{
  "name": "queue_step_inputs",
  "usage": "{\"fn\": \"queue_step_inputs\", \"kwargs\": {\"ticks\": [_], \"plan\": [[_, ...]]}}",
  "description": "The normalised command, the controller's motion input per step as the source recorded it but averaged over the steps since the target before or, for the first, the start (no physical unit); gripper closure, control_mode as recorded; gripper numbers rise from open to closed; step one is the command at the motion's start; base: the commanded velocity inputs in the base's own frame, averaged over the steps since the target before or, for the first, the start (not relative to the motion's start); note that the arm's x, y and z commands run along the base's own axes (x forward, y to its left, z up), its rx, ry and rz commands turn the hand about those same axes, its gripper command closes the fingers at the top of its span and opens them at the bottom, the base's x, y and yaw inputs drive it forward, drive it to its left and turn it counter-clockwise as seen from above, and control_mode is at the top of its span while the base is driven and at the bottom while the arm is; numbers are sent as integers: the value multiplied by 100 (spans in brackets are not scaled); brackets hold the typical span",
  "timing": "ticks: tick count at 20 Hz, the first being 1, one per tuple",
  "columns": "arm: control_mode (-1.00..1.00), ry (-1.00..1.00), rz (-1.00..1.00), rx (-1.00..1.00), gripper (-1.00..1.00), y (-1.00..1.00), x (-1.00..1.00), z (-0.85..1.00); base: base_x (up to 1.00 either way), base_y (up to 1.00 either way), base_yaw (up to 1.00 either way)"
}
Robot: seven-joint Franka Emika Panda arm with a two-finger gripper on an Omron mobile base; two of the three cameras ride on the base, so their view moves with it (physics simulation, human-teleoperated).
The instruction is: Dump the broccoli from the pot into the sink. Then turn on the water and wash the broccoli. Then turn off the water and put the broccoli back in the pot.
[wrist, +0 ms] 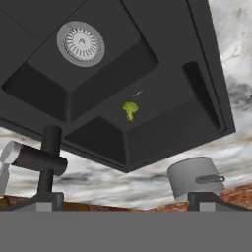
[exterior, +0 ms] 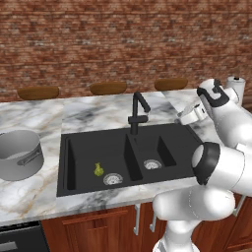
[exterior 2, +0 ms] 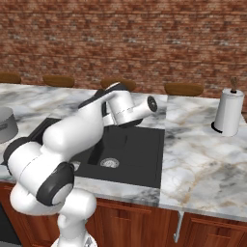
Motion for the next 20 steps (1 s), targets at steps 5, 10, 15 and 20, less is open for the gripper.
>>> {"fn": "queue_step_inputs", "kwargs": {"ticks": [5, 10, 15, 20], "plan": [[-100, -20, 1, 4, -100, 3, 9, 0, 0, 0, 0], [-100, -5, 12, 0, -100, 12, 24, 0, 0, 0, 0], [-100, -2, 3, 0, -100, 1, 10, 0, 0, 0, 0], [-100, -5, 1, 0, -100, 0, 11, 0, 0, 0, 0]]}}
